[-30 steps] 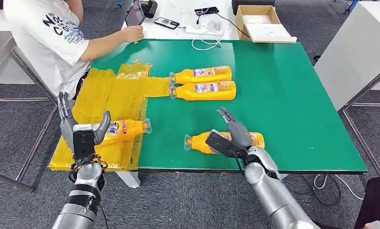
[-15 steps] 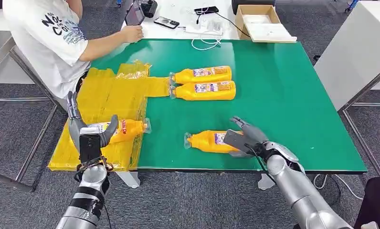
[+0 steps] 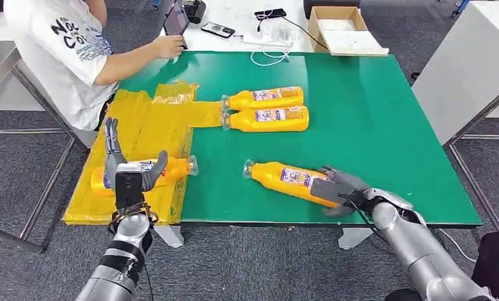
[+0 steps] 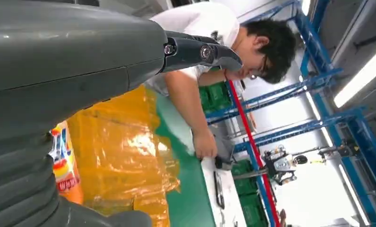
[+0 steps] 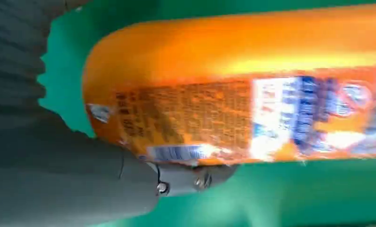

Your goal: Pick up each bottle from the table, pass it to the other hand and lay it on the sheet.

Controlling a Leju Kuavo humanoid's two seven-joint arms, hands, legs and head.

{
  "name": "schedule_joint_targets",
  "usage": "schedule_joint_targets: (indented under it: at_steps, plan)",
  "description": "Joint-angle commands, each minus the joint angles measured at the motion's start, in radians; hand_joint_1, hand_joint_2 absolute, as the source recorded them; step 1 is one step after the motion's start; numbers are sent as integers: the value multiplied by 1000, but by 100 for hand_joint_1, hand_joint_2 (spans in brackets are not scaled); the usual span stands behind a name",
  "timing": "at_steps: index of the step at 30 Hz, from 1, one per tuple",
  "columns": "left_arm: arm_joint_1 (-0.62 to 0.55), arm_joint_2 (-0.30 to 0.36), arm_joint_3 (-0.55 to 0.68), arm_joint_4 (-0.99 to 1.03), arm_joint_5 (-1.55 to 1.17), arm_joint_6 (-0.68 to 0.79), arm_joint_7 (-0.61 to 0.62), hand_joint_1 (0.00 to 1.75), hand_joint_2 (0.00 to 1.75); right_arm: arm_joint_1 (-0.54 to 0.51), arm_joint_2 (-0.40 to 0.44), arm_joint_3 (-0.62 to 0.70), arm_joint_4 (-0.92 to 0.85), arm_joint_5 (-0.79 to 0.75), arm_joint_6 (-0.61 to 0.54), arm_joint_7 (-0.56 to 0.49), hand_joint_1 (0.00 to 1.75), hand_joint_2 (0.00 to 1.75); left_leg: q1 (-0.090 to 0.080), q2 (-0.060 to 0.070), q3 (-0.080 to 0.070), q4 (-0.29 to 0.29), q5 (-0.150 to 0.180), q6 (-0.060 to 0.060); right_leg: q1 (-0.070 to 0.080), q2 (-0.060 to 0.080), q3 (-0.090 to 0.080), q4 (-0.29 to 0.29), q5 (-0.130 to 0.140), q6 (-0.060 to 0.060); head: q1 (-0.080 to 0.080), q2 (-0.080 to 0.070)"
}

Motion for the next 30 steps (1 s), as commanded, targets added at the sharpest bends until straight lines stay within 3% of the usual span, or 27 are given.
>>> schedule_joint_targets:
  at_steps: [1, 7, 14, 16, 17, 18, 22, 23, 24, 26, 27, 30]
  plan:
    - [-57, 5, -43, 105, 12, -5, 5, 0, 175, -48, -17, 104, 88, 14, -6, 29, 0, 175, 0, 2, 5, 0, -2, 0, 1, 0, 4, -1, -2, -3, 0, 0]
    - [-61, -4, -61, 131, 26, -3, 5, 0, 175, -81, 76, 198, 231, 97, -142, 94, 0, 175, 1, 4, 6, -1, -2, 1, 2, 2, 6, -2, -1, -3, 0, 0]
    - [-51, -3, -47, 125, 17, 0, 5, 0, 175, -59, 174, 165, 269, 97, -313, 80, 0, 175, 1, 9, 8, -1, -2, 0, 2, 4, 6, -2, -1, -4, 0, 0]
    - [-49, -3, -46, 126, 17, -4, 5, 0, 175, -50, 182, 155, 260, 92, -329, 70, 19, 175, 1, 8, 6, -1, -1, 0, 2, 5, 3, -1, 0, -3, 0, 0]
    - [-47, -5, -46, 126, 14, -6, 5, 0, 175, -31, 189, 133, 244, 81, -353, 52, 77, 175, 2, 9, 8, -1, -2, 0, 2, 5, 5, -2, 0, -4, 0, 0]
    - [-46, -5, -46, 127, 13, -7, 5, 0, 175, -28, 191, 131, 241, 80, -356, 51, 91, 175, 2, 8, 7, -1, -2, 0, 2, 4, 5, -1, -1, -4, 0, 0]
    - [-46, -5, -46, 127, 13, -7, 5, 0, 175, -28, 191, 131, 241, 80, -356, 51, 91, 175, 2, 7, 5, -1, -1, 0, 2, 4, 2, -1, 0, -2, 0, 0]
    - [-46, -7, -46, 127, 14, -7, 5, 0, 175, -25, 189, 128, 239, 79, -359, 48, 117, 175, 2, 7, 8, -1, -2, 0, 2, 4, 5, -2, -1, -3, 0, 0]
    - [-46, -7, -46, 127, 14, -7, 5, 0, 175, -25, 189, 128, 239, 79, -359, 48, 126, 175, 2, 7, 7, -1, -1, 0, 2, 4, 4, -1, -1, -2, 0, 0]
    - [-46, -7, -46, 127, 14, -7, 5, 0, 175, -25, 189, 128, 239, 79, -359, 48, 126, 175, 2, 6, 7, -1, -1, 0, 2, 4, 4, -1, -1, -3, 0, 0]
    - [-46, -8, -46, 129, 13, -12, 5, 0, 175, -15, 193, 117, 229, 75, -373, 40, 140, 175, 2, 6, 6, -1, -1, 0, 2, 3, 4, -1, -1, -2, 0, 0]
    - [-45, -10, -46, 131, 12, -19, 5, 0, 175, 2, 200, 107, 219, 73, -381, 34, 157, 175, 2, 6, 6, -1, -1, 0, 2, 3, 4, -2, -1, -3, 0, 0]
